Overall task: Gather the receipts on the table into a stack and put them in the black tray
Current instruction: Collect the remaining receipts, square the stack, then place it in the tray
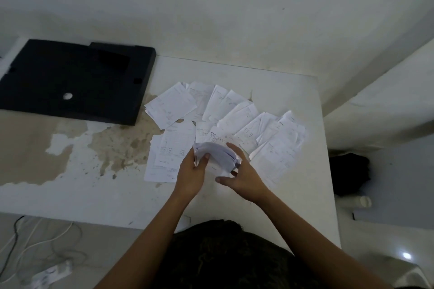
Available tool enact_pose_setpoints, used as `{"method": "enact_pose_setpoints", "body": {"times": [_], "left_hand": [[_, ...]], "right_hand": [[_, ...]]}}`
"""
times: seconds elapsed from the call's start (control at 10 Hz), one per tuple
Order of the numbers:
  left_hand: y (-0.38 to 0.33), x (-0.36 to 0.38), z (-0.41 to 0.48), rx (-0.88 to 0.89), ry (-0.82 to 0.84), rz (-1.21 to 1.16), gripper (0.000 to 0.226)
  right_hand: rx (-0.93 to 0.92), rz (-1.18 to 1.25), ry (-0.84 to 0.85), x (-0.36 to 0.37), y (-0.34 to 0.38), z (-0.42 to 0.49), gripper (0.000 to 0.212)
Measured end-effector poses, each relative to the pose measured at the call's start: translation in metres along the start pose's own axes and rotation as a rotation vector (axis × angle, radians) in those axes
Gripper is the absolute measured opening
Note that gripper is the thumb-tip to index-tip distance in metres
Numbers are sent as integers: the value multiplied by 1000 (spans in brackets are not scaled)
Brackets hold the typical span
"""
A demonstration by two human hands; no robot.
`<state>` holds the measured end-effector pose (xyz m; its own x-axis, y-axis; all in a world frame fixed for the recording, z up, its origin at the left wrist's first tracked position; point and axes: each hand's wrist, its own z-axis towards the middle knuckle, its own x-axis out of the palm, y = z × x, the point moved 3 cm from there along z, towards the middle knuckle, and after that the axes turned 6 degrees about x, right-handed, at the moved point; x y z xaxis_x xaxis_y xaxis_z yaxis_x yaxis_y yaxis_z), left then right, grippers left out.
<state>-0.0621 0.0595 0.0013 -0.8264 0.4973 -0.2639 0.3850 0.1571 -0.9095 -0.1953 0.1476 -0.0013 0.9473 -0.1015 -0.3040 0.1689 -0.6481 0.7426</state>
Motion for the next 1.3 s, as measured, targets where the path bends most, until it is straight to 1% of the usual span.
{"method": "enact_pose_setpoints", "body": {"times": [0.1, 0.2, 0.3, 0.4, 0.5, 0.6, 0.7, 0.8, 0.9, 1.0, 1.1, 1.2, 1.3], "left_hand": [[-9, 0, -3, 38, -9, -37, 35], [-17, 3, -3, 40, -62, -59, 38], [-23, 10, -1, -15, -223, -106, 53], [-24, 18, 0, -49, -309, -99, 49], [-20, 21, 2, -24, -349, -94, 40], [-15, 20, 2, 8, -362, -120, 35], [-14, 21, 2, 25, -360, -173, 34], [-13, 26, 3, 33, -317, -167, 37], [-8, 26, 5, 4, -316, -145, 41], [-8, 20, 5, -13, -351, -208, 35], [-7, 16, 7, -32, -368, -294, 38], [-4, 15, 9, -73, -409, -436, 46], [-3, 11, 10, -82, -470, -539, 54]], "right_hand": [[-30, 72, -61, -5, 2, 2, 92], [-37, 141, -126, -4, 7, 5, 98], [-60, 91, -205, -2, 6, 7, 67], [-99, 114, -255, -4, 8, 4, 38], [-52, 187, -307, 2, 13, 9, 33], [-10, 248, -343, 3, 12, 12, 33], [-34, 261, -337, 1, 11, 13, 32], [-66, 267, -281, 4, 13, 10, 32], [-100, 301, -220, 8, 12, 10, 36], [-129, 213, -165, 4, 7, 10, 54], [-77, -76, -126, 5, -5, 14, 48], [-81, -200, -235, 3, -9, 16, 24], [-122, -188, -281, 0, 0, 13, 24]]}}
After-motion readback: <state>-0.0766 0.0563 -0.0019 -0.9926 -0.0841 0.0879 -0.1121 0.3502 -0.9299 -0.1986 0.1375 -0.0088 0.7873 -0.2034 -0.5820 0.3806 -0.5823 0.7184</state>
